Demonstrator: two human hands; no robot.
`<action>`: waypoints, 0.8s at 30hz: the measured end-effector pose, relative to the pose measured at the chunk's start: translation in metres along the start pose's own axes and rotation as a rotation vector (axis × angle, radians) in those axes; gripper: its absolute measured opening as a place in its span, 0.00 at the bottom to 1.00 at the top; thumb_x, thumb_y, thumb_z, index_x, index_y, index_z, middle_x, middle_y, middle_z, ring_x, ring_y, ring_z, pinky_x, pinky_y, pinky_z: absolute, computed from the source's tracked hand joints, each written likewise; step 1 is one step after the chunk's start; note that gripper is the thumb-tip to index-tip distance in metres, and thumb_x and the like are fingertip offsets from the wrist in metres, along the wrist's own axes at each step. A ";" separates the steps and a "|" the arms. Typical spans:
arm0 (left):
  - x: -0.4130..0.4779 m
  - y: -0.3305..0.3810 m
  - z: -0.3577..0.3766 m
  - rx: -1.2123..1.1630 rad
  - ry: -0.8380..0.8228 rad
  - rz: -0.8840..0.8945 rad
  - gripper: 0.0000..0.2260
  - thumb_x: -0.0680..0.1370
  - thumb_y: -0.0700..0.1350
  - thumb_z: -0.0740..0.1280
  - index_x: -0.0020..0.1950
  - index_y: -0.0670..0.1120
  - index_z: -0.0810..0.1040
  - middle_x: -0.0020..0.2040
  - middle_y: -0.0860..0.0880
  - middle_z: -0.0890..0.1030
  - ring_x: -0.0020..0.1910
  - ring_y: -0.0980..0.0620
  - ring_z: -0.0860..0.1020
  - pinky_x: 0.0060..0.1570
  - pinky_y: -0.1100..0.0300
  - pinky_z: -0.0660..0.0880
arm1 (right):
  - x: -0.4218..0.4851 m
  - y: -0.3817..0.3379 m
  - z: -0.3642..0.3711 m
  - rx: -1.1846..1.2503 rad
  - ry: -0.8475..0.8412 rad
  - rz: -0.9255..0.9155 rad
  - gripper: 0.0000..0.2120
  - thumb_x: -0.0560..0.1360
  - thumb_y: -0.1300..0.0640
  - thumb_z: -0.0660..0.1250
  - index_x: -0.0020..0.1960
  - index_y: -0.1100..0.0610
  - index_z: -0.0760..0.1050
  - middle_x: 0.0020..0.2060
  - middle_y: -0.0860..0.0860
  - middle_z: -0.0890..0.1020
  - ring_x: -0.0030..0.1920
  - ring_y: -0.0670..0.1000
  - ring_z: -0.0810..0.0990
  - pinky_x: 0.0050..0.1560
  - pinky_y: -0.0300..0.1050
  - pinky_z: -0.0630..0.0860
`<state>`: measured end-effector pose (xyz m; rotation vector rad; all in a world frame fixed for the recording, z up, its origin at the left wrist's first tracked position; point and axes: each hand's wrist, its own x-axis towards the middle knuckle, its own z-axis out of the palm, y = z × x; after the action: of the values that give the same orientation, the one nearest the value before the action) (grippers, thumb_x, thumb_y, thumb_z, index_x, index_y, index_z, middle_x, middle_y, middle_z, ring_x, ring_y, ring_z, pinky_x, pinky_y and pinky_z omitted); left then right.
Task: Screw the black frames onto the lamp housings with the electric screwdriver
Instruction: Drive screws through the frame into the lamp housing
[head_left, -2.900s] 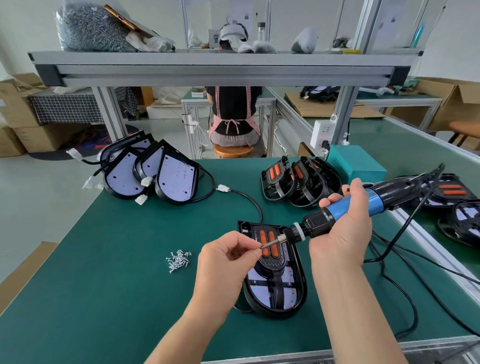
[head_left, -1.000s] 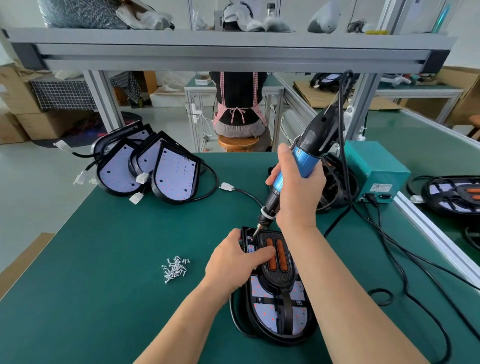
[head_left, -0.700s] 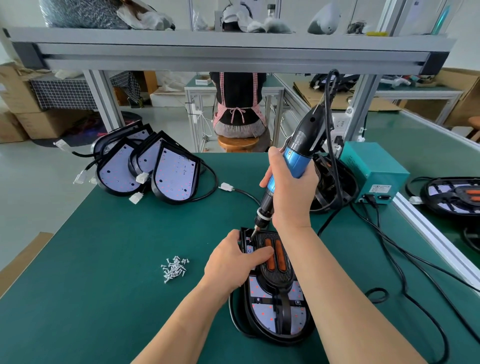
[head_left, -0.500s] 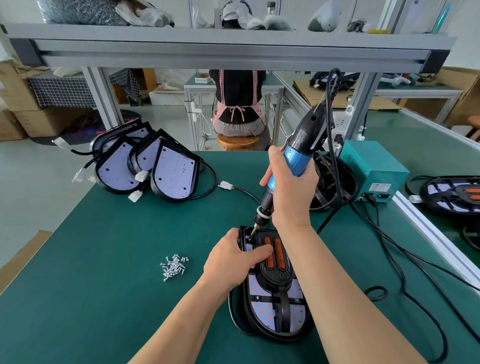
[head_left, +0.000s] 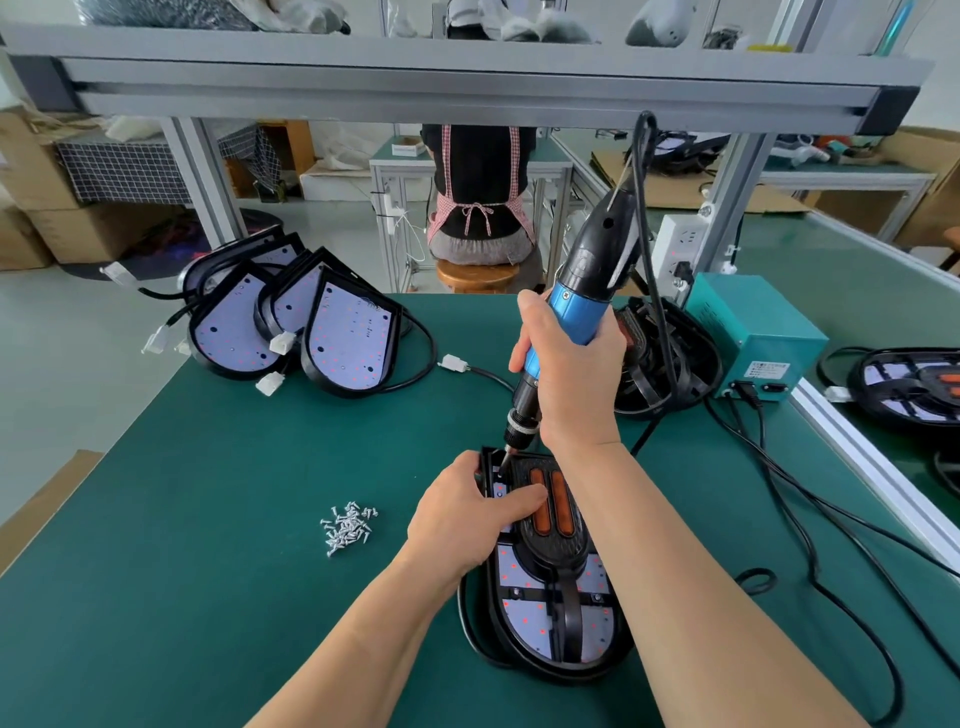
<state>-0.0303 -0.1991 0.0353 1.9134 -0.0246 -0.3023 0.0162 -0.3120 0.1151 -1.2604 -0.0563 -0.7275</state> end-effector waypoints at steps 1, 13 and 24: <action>0.000 0.000 0.000 0.000 0.001 -0.002 0.26 0.56 0.66 0.73 0.46 0.51 0.78 0.41 0.52 0.85 0.45 0.47 0.84 0.53 0.42 0.80 | -0.001 0.000 0.001 -0.008 -0.017 -0.007 0.11 0.73 0.57 0.71 0.43 0.61 0.70 0.25 0.55 0.73 0.23 0.50 0.72 0.31 0.39 0.73; -0.002 0.002 0.000 -0.022 -0.020 -0.015 0.25 0.58 0.65 0.75 0.49 0.53 0.79 0.44 0.56 0.86 0.46 0.50 0.84 0.54 0.44 0.80 | -0.010 -0.011 -0.004 -0.005 0.009 0.056 0.14 0.72 0.55 0.72 0.51 0.61 0.74 0.32 0.58 0.75 0.27 0.50 0.75 0.35 0.36 0.75; -0.012 0.012 -0.004 -0.013 -0.038 -0.006 0.29 0.58 0.65 0.75 0.53 0.52 0.78 0.46 0.54 0.86 0.46 0.51 0.84 0.56 0.45 0.80 | -0.018 -0.020 -0.008 0.062 0.267 0.037 0.14 0.73 0.50 0.74 0.50 0.57 0.74 0.32 0.51 0.78 0.28 0.49 0.77 0.35 0.40 0.76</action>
<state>-0.0393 -0.1983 0.0500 1.8948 -0.0426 -0.3421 -0.0115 -0.3130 0.1213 -1.0940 0.1608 -0.8499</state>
